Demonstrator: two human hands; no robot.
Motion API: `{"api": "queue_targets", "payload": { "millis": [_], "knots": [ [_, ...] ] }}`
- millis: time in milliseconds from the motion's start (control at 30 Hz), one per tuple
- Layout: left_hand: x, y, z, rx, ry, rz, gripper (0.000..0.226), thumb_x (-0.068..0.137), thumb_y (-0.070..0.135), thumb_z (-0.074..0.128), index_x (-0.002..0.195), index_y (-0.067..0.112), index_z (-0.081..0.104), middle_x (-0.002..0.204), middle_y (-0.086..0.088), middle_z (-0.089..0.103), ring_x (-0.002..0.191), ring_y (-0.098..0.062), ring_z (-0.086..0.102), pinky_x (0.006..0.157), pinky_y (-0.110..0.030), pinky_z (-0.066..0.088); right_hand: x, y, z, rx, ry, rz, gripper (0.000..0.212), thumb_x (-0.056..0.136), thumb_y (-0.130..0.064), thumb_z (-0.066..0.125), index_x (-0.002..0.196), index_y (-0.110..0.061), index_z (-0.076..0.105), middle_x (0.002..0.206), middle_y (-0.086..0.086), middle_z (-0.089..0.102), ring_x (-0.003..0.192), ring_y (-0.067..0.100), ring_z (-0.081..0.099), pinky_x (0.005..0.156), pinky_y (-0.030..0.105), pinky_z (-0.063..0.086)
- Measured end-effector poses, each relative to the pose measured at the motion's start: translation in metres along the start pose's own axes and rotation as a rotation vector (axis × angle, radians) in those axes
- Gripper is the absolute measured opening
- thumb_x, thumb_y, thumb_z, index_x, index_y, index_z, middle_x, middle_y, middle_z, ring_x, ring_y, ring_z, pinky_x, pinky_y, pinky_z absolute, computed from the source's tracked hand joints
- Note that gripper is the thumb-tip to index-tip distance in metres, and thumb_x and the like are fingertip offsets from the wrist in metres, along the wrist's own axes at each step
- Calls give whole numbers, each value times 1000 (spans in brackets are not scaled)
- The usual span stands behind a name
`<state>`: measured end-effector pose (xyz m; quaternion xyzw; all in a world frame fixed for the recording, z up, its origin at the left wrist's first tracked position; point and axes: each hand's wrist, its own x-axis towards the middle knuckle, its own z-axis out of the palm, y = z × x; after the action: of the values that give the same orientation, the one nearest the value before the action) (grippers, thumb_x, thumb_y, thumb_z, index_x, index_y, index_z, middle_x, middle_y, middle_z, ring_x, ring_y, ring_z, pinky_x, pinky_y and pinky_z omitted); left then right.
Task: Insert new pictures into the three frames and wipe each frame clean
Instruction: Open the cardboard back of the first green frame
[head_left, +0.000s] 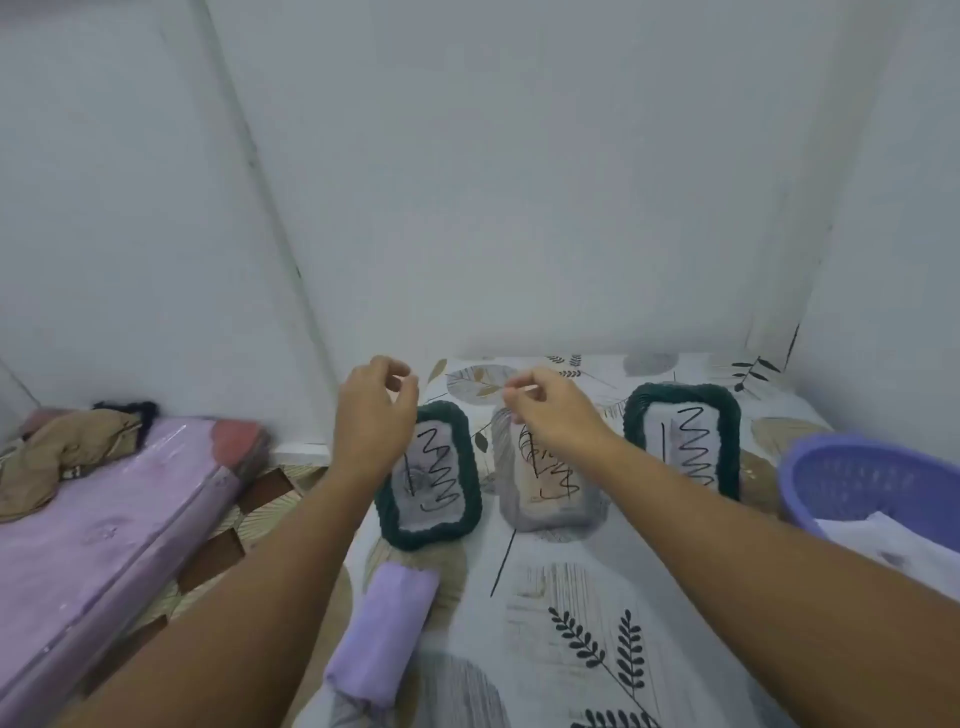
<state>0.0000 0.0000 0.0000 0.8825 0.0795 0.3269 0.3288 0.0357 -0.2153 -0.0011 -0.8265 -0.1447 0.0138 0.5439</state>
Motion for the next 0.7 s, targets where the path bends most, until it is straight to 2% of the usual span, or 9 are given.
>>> {"api": "queue_targets", "payload": {
  "millis": [67, 167, 233, 333, 400, 500, 567, 633, 700],
  "knots": [
    [-8, -14, -2, 20, 34, -101, 25, 101, 32, 53, 121, 19, 59, 112, 0, 59, 110, -21, 53, 96, -42, 48, -6, 1, 15, 44, -47, 48, 21, 103, -36, 56, 121, -29, 62, 110, -6, 67, 89, 13, 68, 74, 27, 54],
    [-23, -39, 5, -36, -12, -249, 39, 102, 35, 51, 134, 13, 50, 123, -7, 56, 121, -28, 49, 106, -50, 43, -14, 8, 39, 77, -160, 91, 31, 103, -35, 55, 133, -28, 57, 117, -9, 62, 108, 10, 61, 85, 29, 48],
    [-28, -51, 10, -138, -54, -368, 49, 101, 41, 49, 141, 13, 44, 133, -8, 54, 125, -29, 51, 108, -53, 43, -15, 11, 51, 94, -225, 131, 38, 105, -33, 53, 142, -26, 50, 135, -3, 58, 119, 13, 57, 88, 27, 45],
    [-36, -65, 17, -249, -61, -524, 59, 101, 48, 51, 148, 14, 37, 149, -11, 45, 131, -30, 49, 110, -52, 44, -13, 18, 64, 116, -263, 167, 48, 105, -32, 52, 151, -26, 40, 153, 4, 47, 134, 21, 50, 106, 38, 42],
    [-39, -70, 18, -333, -102, -618, 57, 100, 51, 52, 144, 17, 39, 141, -10, 53, 123, -28, 57, 102, -49, 51, -11, 22, 69, 87, -261, 166, 52, 104, -36, 52, 153, -28, 36, 151, 1, 48, 130, 20, 52, 109, 41, 42],
    [-43, -71, 19, -519, -206, -722, 30, 104, 34, 54, 126, 14, 48, 112, -9, 67, 95, -21, 69, 71, -33, 57, -9, 28, 75, 91, -278, 175, 55, 104, -39, 51, 154, -29, 32, 143, -6, 51, 126, 18, 53, 110, 41, 40],
    [-46, -74, 18, -586, -222, -734, 19, 105, 22, 55, 120, 11, 52, 107, -14, 71, 89, -22, 72, 73, -39, 61, -8, 32, 79, 111, -298, 190, 54, 104, -38, 50, 154, -30, 32, 144, -6, 52, 127, 19, 54, 111, 44, 41],
    [-48, -75, 14, -619, -223, -702, 15, 105, 19, 56, 117, 11, 56, 109, -16, 73, 93, -27, 74, 86, -48, 61, -10, 32, 79, 92, -308, 194, 53, 105, -38, 48, 154, -30, 31, 145, -5, 50, 128, 19, 52, 109, 44, 42],
    [-49, -73, 6, -662, -214, -678, 14, 105, 20, 54, 117, 12, 58, 106, -14, 75, 94, -28, 75, 86, -49, 61, -13, 31, 78, 82, -304, 184, 55, 106, -40, 47, 156, -30, 29, 152, -3, 44, 133, 19, 47, 108, 42, 40]
  ]
}}
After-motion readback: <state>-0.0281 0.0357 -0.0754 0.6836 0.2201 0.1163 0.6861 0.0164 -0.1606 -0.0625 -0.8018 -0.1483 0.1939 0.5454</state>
